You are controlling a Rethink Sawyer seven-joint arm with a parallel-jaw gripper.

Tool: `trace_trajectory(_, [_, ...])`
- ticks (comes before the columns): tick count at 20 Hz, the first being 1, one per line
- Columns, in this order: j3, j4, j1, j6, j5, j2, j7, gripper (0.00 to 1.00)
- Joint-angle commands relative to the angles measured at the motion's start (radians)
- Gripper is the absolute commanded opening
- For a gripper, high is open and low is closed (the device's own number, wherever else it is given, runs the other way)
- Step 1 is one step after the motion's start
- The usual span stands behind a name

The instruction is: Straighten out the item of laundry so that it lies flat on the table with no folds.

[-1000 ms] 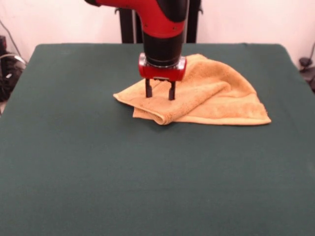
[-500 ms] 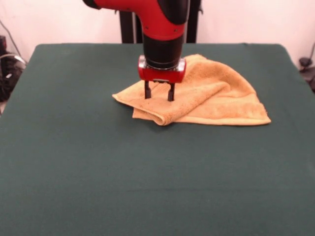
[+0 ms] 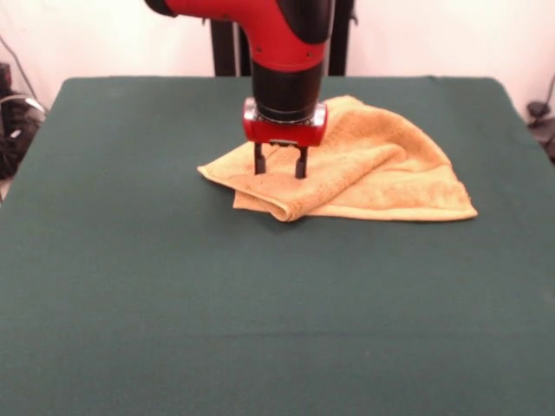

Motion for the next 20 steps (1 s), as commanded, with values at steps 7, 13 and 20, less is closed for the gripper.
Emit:
trace_trajectory(7, [0.096, -0.115, 0.009, -0.001, -0.051, 0.088, 0.002, 1.00])
trace_trajectory(13, [0.101, -0.117, 0.003, 0.007, -0.056, 0.087, -0.007, 1.00])
trace_trajectory(20, [0.100, -0.123, -0.006, 0.011, -0.060, 0.089, -0.009, 1.00])
